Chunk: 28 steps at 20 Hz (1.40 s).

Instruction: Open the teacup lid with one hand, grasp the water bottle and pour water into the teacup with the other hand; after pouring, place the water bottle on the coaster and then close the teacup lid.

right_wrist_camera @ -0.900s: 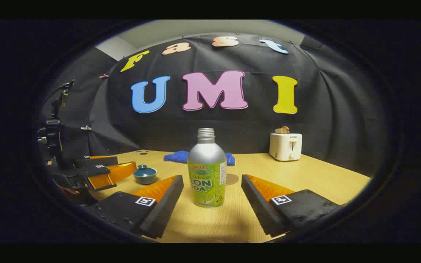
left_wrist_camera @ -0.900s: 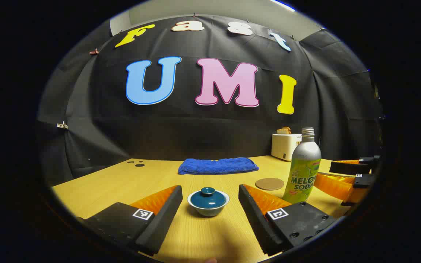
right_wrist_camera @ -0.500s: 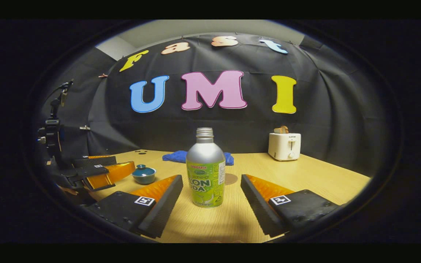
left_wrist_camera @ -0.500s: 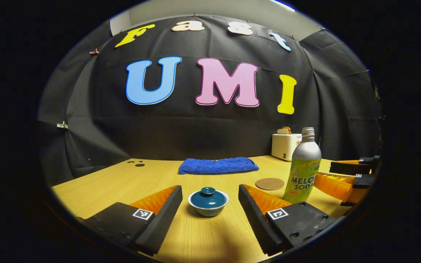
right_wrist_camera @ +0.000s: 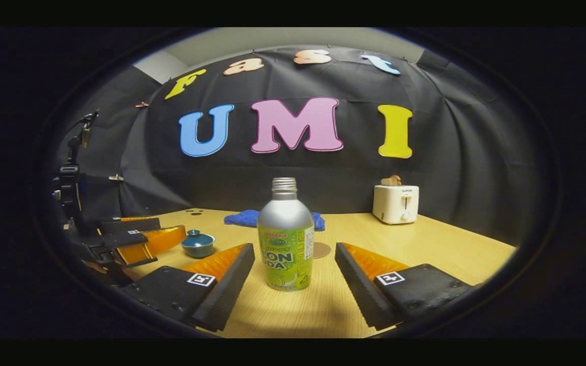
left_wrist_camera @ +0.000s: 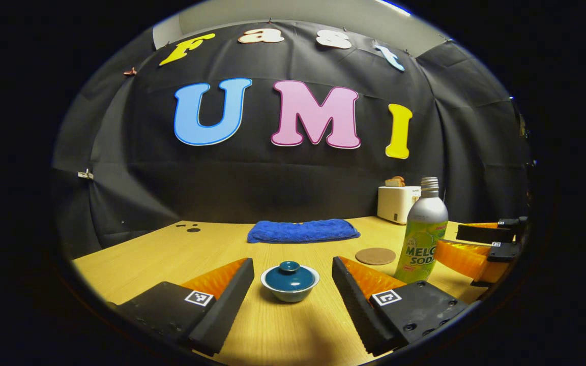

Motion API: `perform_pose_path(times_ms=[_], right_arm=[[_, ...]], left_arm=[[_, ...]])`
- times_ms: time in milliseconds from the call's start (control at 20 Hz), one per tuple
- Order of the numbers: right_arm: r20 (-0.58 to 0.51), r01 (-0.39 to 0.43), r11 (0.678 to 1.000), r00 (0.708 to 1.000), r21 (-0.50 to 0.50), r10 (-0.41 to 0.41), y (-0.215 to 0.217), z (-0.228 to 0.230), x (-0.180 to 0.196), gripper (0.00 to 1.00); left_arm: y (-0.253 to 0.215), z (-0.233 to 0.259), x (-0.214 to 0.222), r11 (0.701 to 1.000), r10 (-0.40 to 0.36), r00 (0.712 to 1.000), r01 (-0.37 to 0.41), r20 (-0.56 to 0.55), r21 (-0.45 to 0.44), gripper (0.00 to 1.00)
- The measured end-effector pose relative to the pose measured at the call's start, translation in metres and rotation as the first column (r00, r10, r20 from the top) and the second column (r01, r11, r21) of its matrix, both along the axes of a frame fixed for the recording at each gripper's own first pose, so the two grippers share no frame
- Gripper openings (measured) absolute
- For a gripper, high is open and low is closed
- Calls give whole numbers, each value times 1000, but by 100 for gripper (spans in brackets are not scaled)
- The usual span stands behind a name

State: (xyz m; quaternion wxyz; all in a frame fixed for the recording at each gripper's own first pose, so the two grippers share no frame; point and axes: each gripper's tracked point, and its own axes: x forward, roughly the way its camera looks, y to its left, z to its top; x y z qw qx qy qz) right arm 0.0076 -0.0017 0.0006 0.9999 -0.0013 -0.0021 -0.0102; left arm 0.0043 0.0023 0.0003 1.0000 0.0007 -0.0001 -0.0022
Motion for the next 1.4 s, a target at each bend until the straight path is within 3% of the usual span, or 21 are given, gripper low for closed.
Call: perform_pose_path(times_ms=[450, 700, 950, 1150, 1300, 1350, 1400], right_arm=[[3, -9, 1000, 1000, 2, 9, 2, 0, 1, 98], [2, -20, 1000, 1000, 2, 20, 3, 0, 1, 98], [3, -28, 1000, 1000, 2, 28, 4, 0, 1, 98], [2, -29, 1000, 1000, 2, 29, 4, 0, 1, 98], [2, -29, 1000, 1000, 1, 29, 4, 0, 1, 98], [2, -29, 1000, 1000, 1, 29, 4, 0, 1, 98], [2, -29, 1000, 1000, 2, 29, 4, 0, 1, 98]], left_arm=[[18, 0, 22, 1000, 4, 1000, -4, -2, 2, 97], [7, -9, 47, 996, -44, 997, 49, -71, 71, 95], [6, -21, 70, 995, -70, 987, 79, -146, 60, 76], [3, -25, 76, 992, -80, 981, 95, -177, 82, 71], [1, -28, 82, 991, -73, 978, 94, -197, 99, 51], [2, -29, 84, 990, -69, 975, 93, -212, 106, 49], [1, -31, 85, 989, -66, 972, 93, -226, 115, 39]])
